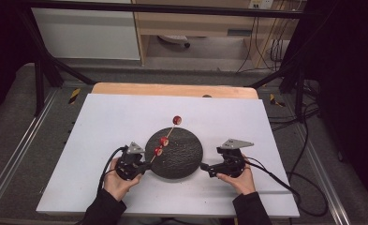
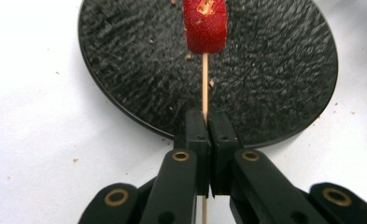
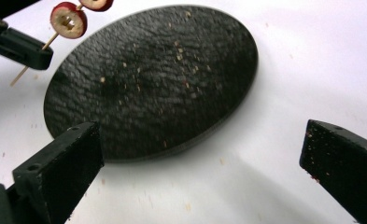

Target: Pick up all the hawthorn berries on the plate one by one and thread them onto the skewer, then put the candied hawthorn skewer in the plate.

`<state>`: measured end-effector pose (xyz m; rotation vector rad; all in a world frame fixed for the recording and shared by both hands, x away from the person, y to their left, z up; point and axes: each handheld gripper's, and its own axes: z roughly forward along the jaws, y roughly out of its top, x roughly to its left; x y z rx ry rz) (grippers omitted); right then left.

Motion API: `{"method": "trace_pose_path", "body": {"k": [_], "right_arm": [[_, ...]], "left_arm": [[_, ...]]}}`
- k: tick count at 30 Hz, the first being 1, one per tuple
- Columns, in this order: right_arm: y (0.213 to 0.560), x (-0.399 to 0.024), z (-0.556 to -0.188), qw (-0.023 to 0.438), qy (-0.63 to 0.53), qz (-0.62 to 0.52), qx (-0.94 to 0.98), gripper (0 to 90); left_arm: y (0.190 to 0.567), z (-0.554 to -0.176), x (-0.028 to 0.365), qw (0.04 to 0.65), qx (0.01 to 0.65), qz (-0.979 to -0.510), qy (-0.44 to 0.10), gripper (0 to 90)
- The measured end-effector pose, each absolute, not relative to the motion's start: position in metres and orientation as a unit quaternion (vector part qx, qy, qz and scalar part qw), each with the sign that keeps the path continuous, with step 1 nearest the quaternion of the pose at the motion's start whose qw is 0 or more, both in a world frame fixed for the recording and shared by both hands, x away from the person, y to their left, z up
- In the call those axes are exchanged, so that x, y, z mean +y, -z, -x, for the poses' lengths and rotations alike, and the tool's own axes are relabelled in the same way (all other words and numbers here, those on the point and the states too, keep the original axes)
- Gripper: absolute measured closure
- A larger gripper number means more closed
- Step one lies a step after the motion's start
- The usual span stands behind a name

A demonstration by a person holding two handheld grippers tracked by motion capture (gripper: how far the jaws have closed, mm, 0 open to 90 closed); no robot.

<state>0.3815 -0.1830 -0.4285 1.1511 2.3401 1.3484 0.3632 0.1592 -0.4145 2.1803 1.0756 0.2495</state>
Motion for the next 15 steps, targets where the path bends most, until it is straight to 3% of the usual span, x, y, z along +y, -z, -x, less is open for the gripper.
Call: {"method": "trace_pose_path", "body": {"k": [15], "right_arm": [[0.439, -0.222, -0.365, 0.108, -0.445, -0.401, 0.793, 0.7]], "left_arm": [[0.414, -0.368, 0.148, 0.274, 0.415, -0.865, -0.067, 88.4]]}}
